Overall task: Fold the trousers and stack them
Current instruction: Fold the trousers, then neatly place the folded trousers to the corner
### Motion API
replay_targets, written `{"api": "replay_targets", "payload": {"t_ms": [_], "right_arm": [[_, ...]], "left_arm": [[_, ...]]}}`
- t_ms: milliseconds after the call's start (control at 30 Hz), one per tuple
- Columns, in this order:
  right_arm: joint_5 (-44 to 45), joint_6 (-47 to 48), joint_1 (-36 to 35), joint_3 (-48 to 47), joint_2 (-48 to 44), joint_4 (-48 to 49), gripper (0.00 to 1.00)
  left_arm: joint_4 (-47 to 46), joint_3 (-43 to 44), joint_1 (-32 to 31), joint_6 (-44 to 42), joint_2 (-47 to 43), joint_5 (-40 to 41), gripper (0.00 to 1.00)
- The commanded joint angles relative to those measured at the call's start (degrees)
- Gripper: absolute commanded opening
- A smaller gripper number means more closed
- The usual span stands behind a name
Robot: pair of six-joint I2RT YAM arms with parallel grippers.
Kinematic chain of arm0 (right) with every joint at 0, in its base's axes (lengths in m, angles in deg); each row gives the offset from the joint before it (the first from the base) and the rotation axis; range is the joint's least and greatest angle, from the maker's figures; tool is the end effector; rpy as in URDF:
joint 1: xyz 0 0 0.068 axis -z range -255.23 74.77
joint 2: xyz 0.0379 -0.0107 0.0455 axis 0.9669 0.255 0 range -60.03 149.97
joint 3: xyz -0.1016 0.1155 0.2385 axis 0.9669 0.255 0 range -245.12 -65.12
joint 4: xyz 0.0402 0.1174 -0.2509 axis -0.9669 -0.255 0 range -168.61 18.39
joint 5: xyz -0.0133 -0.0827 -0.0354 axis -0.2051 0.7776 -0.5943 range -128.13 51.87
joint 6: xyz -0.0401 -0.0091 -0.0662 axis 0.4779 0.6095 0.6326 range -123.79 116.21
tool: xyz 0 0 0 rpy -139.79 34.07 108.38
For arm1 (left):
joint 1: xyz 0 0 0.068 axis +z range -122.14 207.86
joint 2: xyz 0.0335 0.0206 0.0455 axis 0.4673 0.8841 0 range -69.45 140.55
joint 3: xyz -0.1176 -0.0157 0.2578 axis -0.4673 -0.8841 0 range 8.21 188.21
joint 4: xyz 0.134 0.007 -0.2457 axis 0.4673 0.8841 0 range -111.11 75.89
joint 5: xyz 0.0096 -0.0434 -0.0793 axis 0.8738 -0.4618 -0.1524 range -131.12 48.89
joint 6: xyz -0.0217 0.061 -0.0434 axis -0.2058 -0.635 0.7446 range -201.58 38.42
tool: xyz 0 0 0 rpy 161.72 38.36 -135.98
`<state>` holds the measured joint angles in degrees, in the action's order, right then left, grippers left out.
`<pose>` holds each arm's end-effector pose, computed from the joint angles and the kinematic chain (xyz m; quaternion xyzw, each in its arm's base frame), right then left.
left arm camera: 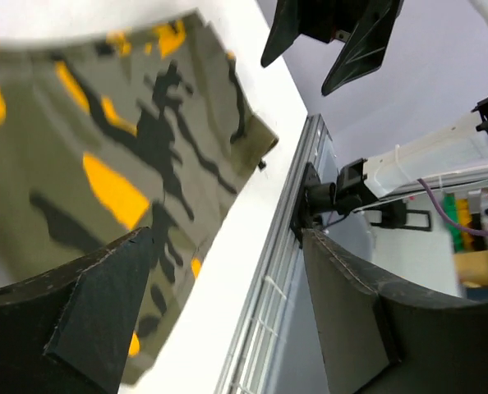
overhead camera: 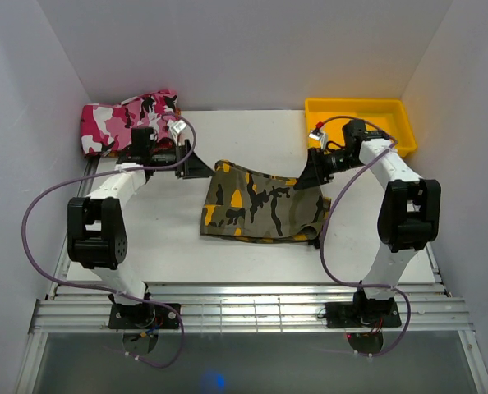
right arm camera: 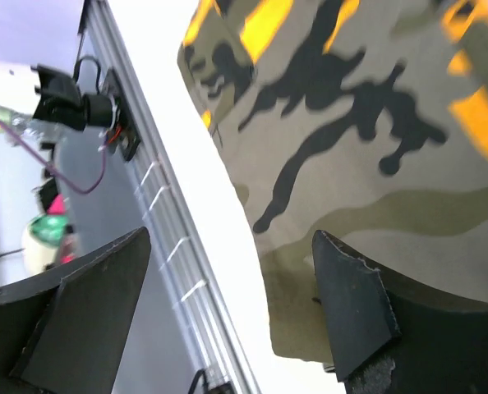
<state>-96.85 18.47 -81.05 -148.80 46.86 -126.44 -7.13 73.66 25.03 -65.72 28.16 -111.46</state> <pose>0.3816 0.0961 0.2217 -0.2599 0.8285 0.4697 0.1596 0.3757 -0.0814 0.2268 0.1277 0.7778 -0.5768 0.2146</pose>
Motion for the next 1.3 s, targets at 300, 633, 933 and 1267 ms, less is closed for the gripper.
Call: {"api": "replay_targets", "payload": {"t_ms": [300,633,933,1267], "right_arm": [[4.7,-9.7,2.3,0.9,11.8,13.6,0.85],[6.2,-1.0,2.5,0.2,7.0,5.5,0.81],[14.9,8.7,2.6,10.4,-6.1,-0.1,0.67],[23.7,9.7,2.4,16.7,1.8,2.2,0.54]], "left_arm": [[-21.5,10.6,-3.5,17.1,24.4,6.0,0.79],[-5.9,17.0,-3.1,6.6,22.0,9.4,0.78],[-14.7,-19.1,4.8,12.4,-13.1,12.9,0.94],[-8.2,-24.0,3.8,9.9,-2.5,15.9,0.84]]}}
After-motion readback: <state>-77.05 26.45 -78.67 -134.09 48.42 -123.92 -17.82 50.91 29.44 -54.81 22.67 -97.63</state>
